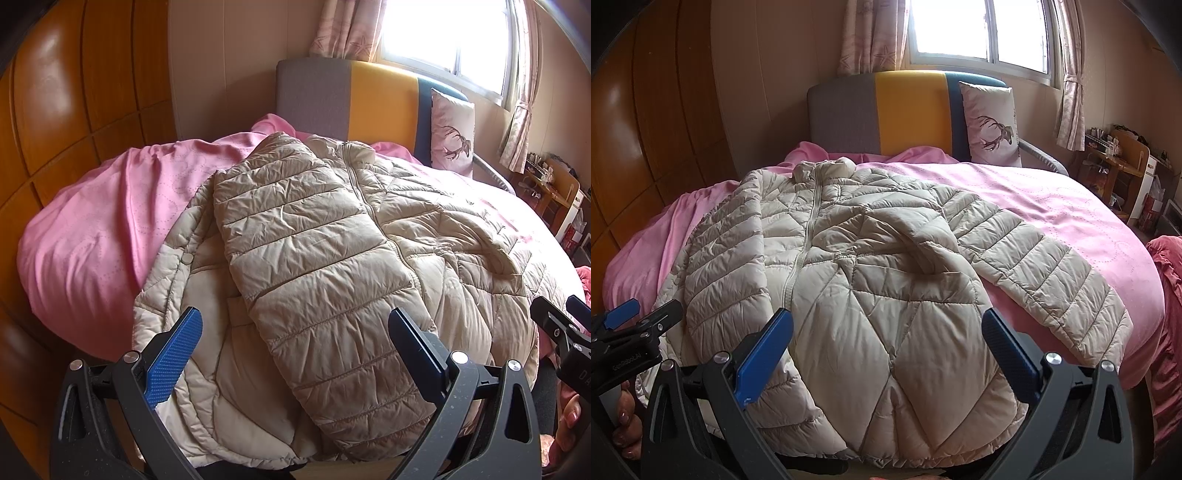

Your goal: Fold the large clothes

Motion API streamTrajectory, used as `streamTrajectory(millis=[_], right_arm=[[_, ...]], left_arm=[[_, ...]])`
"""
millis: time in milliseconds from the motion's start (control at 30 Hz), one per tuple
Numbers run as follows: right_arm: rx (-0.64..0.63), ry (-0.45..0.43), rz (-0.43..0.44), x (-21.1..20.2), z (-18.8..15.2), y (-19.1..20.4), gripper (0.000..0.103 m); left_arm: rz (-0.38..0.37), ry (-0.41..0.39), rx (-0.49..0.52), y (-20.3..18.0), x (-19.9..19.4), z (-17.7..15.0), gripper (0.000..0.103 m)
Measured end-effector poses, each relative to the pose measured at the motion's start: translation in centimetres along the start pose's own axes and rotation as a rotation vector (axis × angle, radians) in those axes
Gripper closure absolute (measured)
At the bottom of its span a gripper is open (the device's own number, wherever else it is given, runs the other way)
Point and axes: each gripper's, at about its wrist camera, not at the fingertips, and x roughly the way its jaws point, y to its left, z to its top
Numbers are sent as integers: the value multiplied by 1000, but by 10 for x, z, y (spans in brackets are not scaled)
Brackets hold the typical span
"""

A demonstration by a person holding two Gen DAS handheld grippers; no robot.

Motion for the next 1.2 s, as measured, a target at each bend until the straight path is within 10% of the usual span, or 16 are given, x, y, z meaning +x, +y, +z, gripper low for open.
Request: streamTrajectory(millis=[300, 533, 900, 1200], right_arm=[[-2, -5, -3, 9, 10, -3, 2], [-35, -30, 29, 22, 16, -3, 2], [-94, -11, -29, 91, 29, 9, 2], [-146, 45, -60, 145, 19, 17, 2]], left_arm=[[-67, 37, 5, 1, 9, -2, 3], [-361, 49, -1, 5, 12, -1, 3], [-165, 111, 309, -62, 60, -11, 6], [-220, 57, 270, -34, 62, -10, 86]])
